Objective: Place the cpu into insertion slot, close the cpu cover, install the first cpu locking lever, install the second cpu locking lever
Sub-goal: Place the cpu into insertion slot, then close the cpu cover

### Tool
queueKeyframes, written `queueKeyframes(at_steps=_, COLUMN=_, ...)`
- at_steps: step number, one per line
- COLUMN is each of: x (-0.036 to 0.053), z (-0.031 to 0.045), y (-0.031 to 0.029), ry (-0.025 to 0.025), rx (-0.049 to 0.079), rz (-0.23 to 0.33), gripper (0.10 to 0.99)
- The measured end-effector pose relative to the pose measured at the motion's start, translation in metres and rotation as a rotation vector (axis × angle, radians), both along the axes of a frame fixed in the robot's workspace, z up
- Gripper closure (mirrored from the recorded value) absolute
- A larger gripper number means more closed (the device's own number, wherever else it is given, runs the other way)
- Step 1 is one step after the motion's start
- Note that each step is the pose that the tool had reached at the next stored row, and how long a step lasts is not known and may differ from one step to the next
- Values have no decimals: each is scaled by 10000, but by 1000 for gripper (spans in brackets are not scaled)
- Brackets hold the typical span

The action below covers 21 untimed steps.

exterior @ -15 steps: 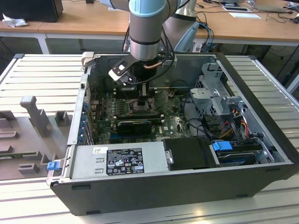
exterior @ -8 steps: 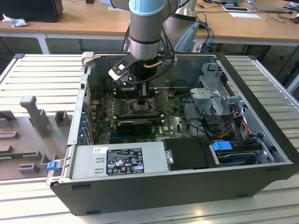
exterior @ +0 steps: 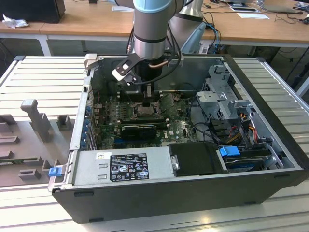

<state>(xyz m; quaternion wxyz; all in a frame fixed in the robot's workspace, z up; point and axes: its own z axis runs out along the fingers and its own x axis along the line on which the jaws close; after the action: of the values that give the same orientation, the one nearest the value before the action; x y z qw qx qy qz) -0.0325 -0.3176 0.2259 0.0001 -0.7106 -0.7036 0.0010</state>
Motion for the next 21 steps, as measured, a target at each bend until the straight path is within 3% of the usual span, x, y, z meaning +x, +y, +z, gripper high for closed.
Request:
queueKeyframes(at_steps=6, x=0, z=78, y=0, ry=0, rx=0, rz=0, gripper=980)
queueKeyframes(at_steps=8, x=27, z=90, y=0, ry=43, rx=-1, rz=0, gripper=980)
queueKeyframes(at_steps=9, x=37, z=131, y=0, ry=73, rx=-2, rz=-1, gripper=980)
queueKeyframes(at_steps=12, x=37, z=248, y=0, ry=74, rx=-2, rz=-1, gripper=980)
queueKeyframes(at_steps=16, x=48, z=259, y=0, ry=74, rx=-2, rz=-4, gripper=980)
queueKeyframes(at_steps=21, x=165, z=260, y=0, ry=73, rx=-3, rz=-5, gripper=980)
